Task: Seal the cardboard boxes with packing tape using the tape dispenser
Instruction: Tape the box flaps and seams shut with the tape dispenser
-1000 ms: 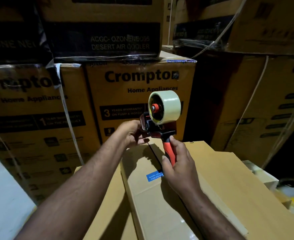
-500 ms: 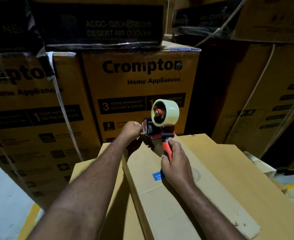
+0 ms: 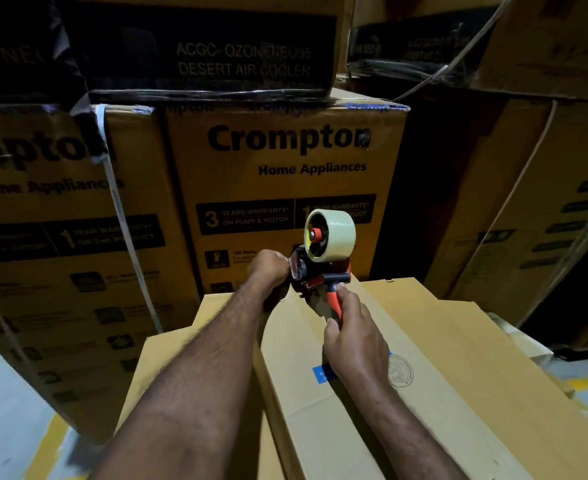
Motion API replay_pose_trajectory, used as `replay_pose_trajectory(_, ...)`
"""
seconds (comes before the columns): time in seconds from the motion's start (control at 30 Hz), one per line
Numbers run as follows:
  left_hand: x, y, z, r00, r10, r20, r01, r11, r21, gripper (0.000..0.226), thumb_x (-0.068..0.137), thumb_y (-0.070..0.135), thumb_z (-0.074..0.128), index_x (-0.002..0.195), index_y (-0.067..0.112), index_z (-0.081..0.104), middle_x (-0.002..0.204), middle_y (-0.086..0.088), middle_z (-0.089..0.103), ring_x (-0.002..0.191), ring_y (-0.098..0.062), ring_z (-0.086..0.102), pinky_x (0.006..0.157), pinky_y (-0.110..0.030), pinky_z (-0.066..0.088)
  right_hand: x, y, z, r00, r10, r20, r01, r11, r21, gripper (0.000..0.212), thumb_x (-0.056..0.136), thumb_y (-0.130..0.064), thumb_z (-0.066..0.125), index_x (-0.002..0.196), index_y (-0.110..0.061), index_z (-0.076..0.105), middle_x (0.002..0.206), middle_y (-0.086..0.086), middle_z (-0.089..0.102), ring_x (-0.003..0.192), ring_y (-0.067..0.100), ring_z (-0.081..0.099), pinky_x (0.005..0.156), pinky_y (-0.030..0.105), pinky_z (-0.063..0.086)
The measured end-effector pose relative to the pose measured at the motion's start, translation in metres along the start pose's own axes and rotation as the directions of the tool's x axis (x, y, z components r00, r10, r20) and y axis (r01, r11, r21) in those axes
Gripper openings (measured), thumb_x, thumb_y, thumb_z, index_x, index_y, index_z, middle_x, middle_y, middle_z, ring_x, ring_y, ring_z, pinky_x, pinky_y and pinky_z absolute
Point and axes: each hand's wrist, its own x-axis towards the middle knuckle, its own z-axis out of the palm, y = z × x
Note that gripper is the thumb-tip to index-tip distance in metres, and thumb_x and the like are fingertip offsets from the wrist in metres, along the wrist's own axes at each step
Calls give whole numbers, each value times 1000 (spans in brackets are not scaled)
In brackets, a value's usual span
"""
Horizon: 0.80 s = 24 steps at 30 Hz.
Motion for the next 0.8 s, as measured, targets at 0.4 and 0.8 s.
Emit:
replay_pose_trajectory(0.4, 14, -7, 1, 998, -24, 66, 11, 981, 196, 21, 97, 31, 63, 97, 13, 73, 92, -5, 71, 85, -22, 67, 71, -35, 58, 1, 1, 8, 999, 34, 2, -34, 999, 7, 57, 99, -22, 53, 151, -31, 31, 135, -6, 54, 110, 13, 56, 72, 23, 39)
replay_pose_trajectory(0.8, 29, -17, -5, 998, 6, 59, -19, 974, 224, 17, 95, 32, 65, 101, 16, 67, 103, -13, 67, 97, -29, 66, 84, -41, 55, 1, -7, 12, 999, -29, 32, 31, 996, -80, 59, 100, -22, 49, 152, -37, 27, 133, -9, 52, 108, 15, 58, 72, 28, 48)
